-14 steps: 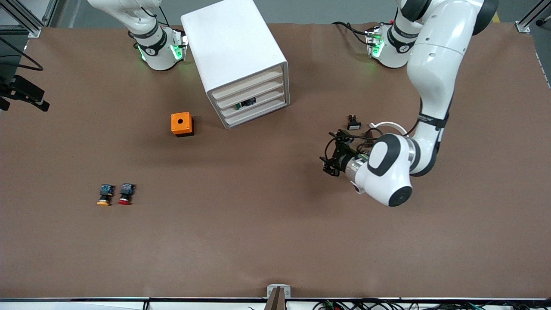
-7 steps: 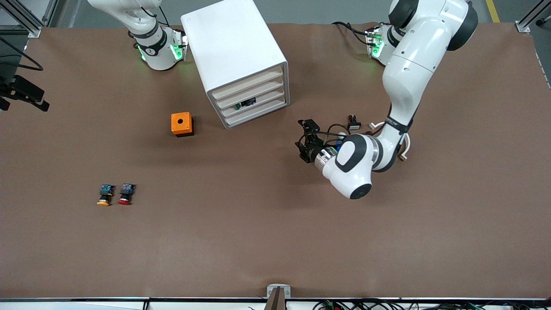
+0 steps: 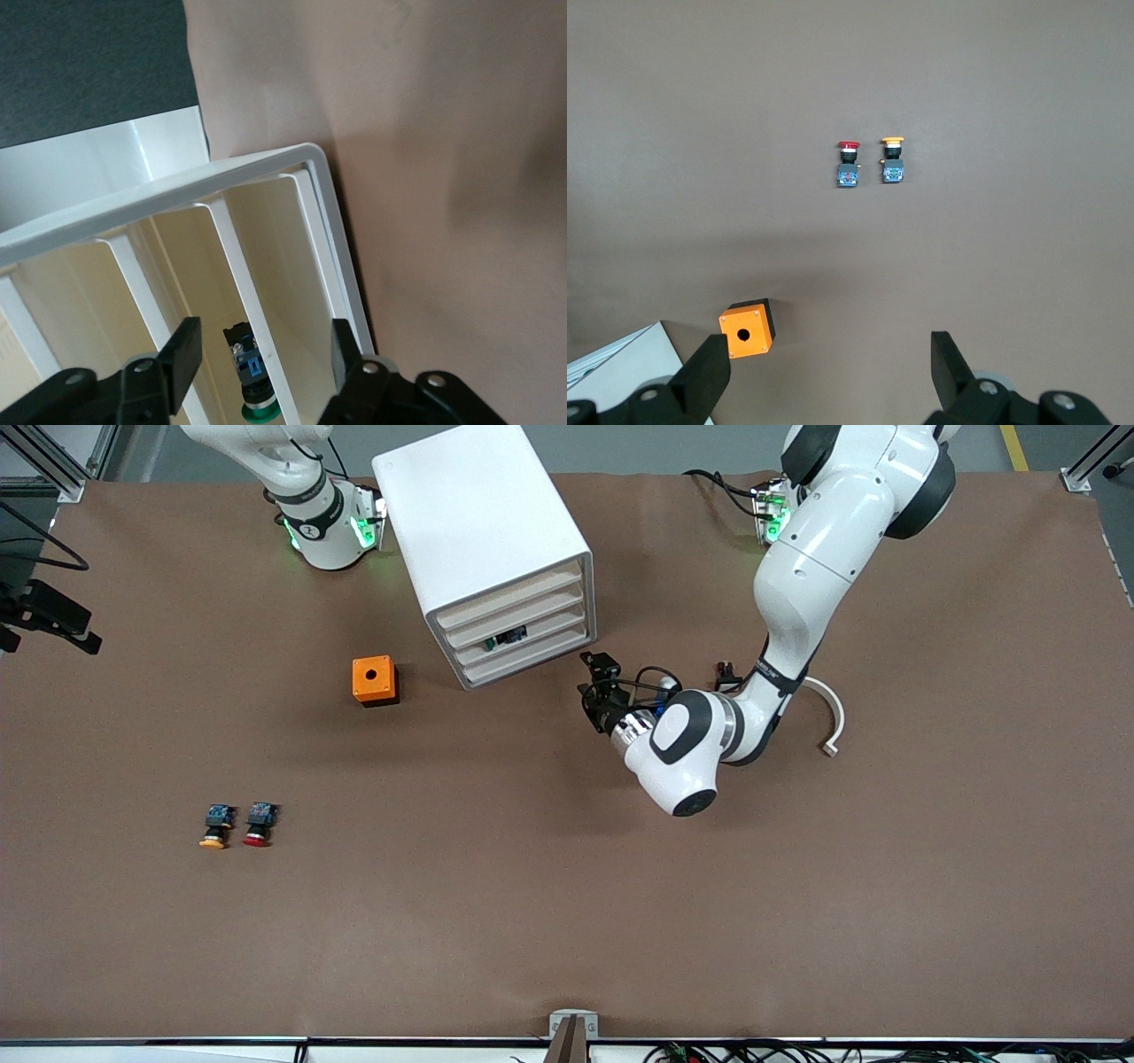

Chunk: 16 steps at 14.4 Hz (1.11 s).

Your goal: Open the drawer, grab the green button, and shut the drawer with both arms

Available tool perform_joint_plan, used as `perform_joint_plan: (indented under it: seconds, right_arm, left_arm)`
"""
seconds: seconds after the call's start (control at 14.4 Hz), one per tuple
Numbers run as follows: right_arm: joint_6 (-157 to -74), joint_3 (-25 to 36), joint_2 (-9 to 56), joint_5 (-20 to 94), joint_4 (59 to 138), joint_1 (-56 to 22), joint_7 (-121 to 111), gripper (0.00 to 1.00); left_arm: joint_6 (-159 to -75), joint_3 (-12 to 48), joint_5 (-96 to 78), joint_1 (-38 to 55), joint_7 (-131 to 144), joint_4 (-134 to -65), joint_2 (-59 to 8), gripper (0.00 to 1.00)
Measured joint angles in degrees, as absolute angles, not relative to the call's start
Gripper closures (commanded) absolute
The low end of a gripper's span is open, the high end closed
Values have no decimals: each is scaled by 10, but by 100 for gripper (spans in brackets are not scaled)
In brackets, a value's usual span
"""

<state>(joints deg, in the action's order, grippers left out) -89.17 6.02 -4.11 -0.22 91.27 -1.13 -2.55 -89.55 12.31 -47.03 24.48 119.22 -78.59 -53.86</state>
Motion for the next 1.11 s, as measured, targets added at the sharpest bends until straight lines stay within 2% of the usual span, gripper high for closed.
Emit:
perform_joint_plan:
  seconds: [0.76,1.11]
  right_arm:
    - [-891,60,-41,-2,913,-11,-25,0]
    - [-891,60,-41,-2,913,-11,-25,0]
  left_arm:
    - [-878,126,-510,290,1229,-788,-575,44]
    - [-856,127,-515,309,1249,-797,-582,61]
